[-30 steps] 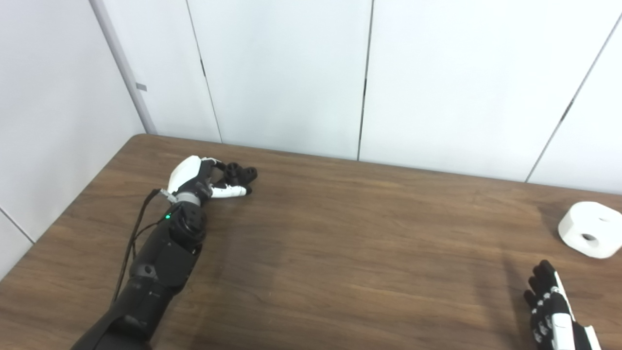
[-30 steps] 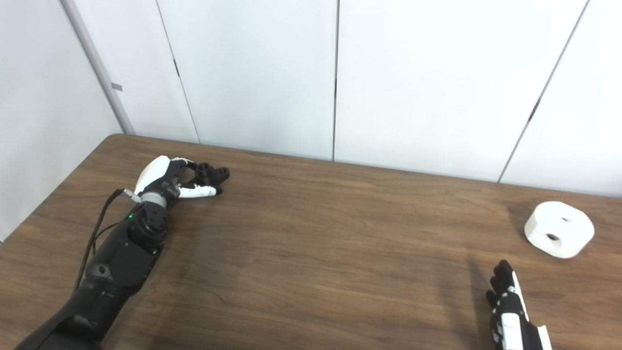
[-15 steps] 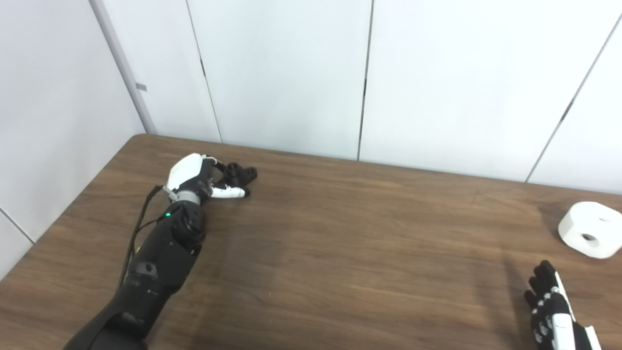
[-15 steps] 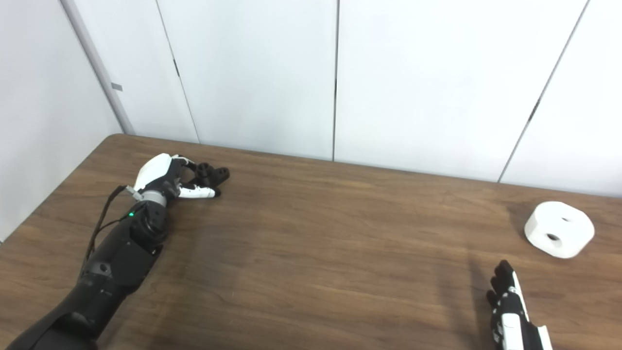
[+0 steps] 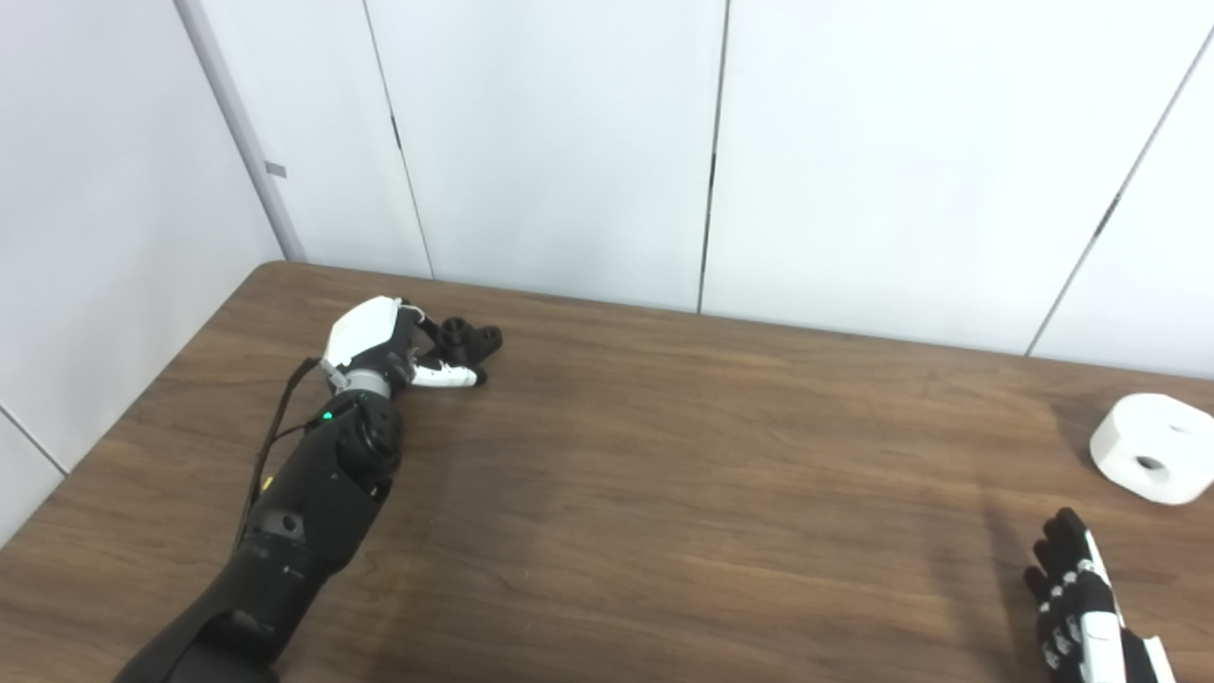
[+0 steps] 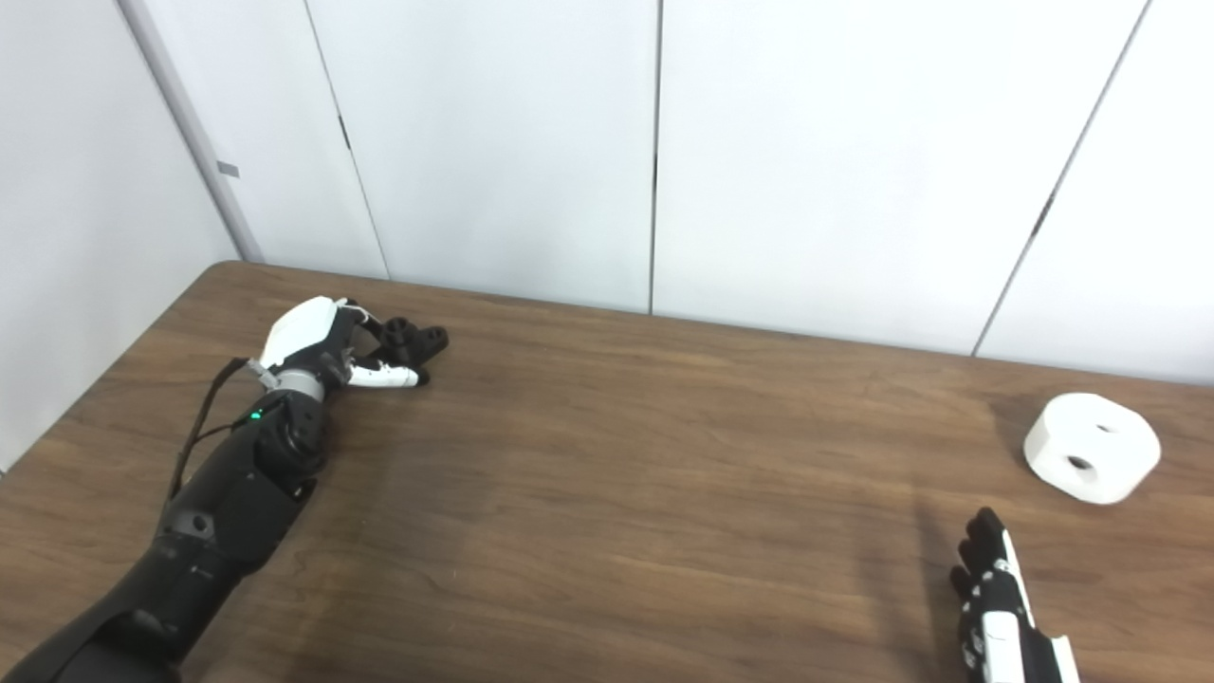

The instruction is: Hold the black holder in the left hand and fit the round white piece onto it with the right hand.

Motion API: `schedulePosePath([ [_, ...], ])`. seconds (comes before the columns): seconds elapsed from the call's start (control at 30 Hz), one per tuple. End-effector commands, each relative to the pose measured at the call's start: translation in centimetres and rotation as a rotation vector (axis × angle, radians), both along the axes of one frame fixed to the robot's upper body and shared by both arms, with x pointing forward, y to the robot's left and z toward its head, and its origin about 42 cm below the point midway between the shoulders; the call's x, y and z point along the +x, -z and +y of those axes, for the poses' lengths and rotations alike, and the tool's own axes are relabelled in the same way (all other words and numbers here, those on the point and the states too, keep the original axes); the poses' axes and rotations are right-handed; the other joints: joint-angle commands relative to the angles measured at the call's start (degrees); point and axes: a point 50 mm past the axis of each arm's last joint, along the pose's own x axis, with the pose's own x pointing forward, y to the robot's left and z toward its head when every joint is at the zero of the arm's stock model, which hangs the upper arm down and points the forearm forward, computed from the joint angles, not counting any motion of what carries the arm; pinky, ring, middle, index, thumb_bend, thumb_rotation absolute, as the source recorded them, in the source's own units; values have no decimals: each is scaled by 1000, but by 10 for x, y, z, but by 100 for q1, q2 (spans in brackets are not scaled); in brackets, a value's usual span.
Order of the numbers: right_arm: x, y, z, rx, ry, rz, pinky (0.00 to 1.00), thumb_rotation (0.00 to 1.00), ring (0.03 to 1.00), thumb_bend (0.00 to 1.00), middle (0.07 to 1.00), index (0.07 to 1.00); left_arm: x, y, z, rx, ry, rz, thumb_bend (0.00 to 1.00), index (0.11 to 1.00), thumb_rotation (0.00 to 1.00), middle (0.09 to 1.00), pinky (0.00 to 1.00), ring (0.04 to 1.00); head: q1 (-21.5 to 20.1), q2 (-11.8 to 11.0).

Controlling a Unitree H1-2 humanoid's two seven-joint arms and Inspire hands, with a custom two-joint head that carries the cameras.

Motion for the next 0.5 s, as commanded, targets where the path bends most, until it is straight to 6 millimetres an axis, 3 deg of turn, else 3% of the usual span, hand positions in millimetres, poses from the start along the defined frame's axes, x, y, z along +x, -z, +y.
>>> schedulePosePath([
  [0.0,-28,4,-5,0,17,23,1000,960,1000,385,999,988,6,-27,11,56,-12,-60,885,658,273,955,1000,1000,15,19],
  [0.47,-27,3,-6,-5,16,27,1000,962,1000,397,998,986,5,-28,13,53,-18,-54,874,646,272,956,1000,1000,53,59],
])
